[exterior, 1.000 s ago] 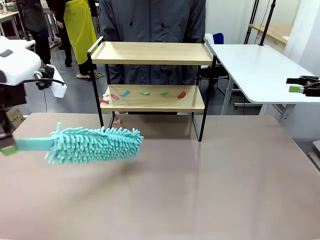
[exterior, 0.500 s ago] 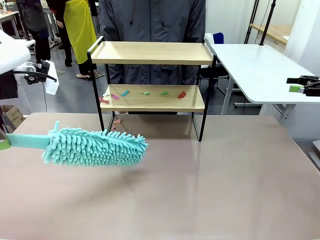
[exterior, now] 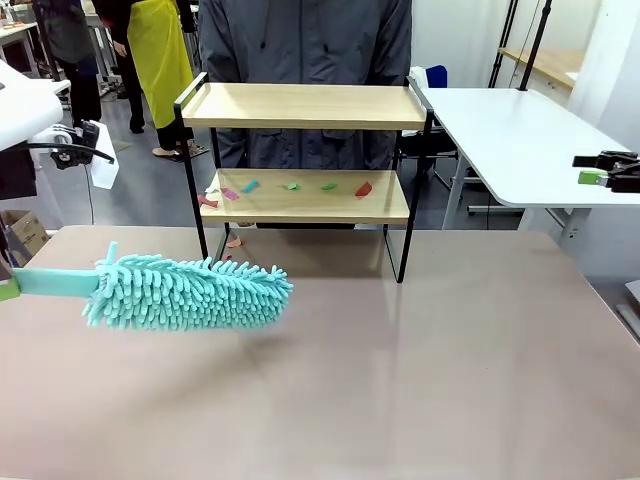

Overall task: Clean the shelf.
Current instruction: Clean the specific section of the Shelf indicated by the human with the Duster.

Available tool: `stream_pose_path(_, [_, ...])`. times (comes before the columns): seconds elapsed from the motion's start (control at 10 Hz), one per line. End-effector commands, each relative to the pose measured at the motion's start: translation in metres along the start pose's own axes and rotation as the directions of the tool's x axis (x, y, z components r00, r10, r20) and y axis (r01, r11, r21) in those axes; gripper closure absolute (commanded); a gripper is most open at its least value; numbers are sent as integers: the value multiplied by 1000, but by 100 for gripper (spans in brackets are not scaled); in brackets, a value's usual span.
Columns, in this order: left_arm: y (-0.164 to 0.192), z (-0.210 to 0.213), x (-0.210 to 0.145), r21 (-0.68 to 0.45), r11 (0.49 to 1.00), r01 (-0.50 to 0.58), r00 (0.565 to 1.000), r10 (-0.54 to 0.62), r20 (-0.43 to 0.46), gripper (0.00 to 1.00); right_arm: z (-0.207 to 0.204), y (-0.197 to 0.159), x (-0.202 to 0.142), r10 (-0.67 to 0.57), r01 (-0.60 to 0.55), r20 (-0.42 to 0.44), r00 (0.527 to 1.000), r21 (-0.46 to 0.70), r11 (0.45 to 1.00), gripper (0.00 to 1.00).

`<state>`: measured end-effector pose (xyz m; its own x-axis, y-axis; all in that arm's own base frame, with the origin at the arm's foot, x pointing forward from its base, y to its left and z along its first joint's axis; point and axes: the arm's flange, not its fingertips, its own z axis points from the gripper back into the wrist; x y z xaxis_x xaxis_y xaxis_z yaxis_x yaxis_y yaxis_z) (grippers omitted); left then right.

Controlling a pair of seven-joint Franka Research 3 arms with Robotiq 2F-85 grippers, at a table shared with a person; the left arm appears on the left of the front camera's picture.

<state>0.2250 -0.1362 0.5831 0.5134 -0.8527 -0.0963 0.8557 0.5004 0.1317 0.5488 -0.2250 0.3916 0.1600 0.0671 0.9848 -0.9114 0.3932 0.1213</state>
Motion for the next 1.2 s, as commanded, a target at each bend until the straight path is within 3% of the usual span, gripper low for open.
stream_pose_path(0.0, [-2,-1,-2,10,1000,-14,1000,14,0,87,-1,0,3,6,-6,0,1000,1,1000,0])
stream_pose_path(1.1, [-2,-1,-2,10,1000,-14,1000,14,0,87,-1,0,3,6,-6,0,1000,1,1000,0])
